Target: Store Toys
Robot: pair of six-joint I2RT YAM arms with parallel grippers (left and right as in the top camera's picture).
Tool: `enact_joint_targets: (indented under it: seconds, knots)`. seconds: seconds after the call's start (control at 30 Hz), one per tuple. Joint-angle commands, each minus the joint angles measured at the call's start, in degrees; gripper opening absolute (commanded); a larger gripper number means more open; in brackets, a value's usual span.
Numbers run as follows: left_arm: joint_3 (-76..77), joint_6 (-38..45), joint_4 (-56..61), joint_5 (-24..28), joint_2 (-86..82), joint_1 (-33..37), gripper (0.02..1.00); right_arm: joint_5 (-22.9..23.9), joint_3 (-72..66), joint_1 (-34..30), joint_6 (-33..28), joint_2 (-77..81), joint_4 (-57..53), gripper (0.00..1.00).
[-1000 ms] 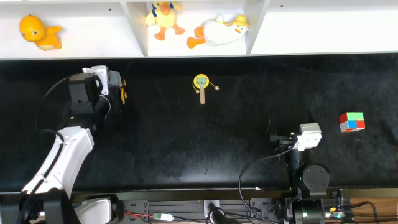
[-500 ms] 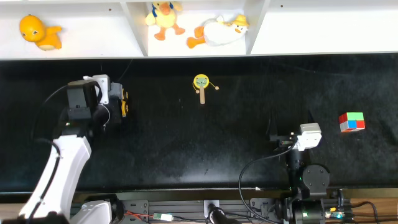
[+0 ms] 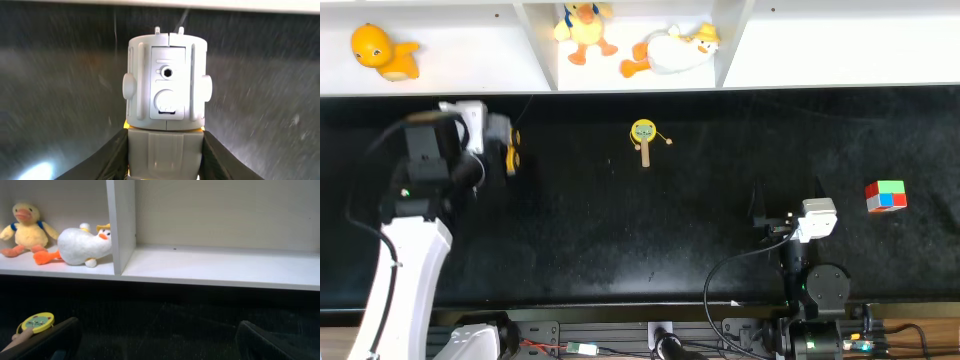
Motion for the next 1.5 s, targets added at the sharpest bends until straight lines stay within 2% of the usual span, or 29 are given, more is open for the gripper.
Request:
enact_joint_targets:
  seconds: [0.03,0.57,0.87,0.93,0.97,1.1,1.13,1.33,1.5]
  knots:
    - [7.15,2.34,-0.87,0.92,4.79,-0.22,0.321,-0.61,-0.76,-0.02,-0.17,-0.20,0.28,0.993]
    - [27.76,4.68,-1.99,0.92,23.54,-0.22,0.316,-0.61,-0.76,-0.02,-0.17,-0.20,0.26,0.996]
    - [33.51,4.66,-2.56,0.92,30.18,-0.22,0.327,-0.61,-0.76,-0.02,-0.17,-0.20,0.28,0.996]
    - [33.53,4.66,-2.12,0.92,31.17,-0.22,0.367,-0.61,-0.76,-0.02,-0.17,-0.20,0.26,0.993]
    - [33.53,4.66,-1.92,0.94,31.63,-0.22,0.435,-0.61,-0.76,-0.02,-0.17,-0.20,0.26,0.996]
    - [33.51,4.66,-2.16,0.96,32.39,-0.22,0.972,-0.59,-0.76,-0.02,-0.17,-0.20,0.26,0.993]
    - [33.51,4.63,-2.23,0.96,32.37,-0.24,0.998,-0.61,-0.76,-0.02,-0.17,-0.20,0.26,0.996]
    - [31.87,4.66,-2.60,1.38,30.40,-0.22,0.998,-0.61,-0.76,-0.02,-0.17,-0.20,0.26,0.993]
    - [22.49,4.61,0.76,1.60,22.53,-0.22,0.998,-0.61,-0.76,-0.02,-0.17,-0.20,0.28,0.996]
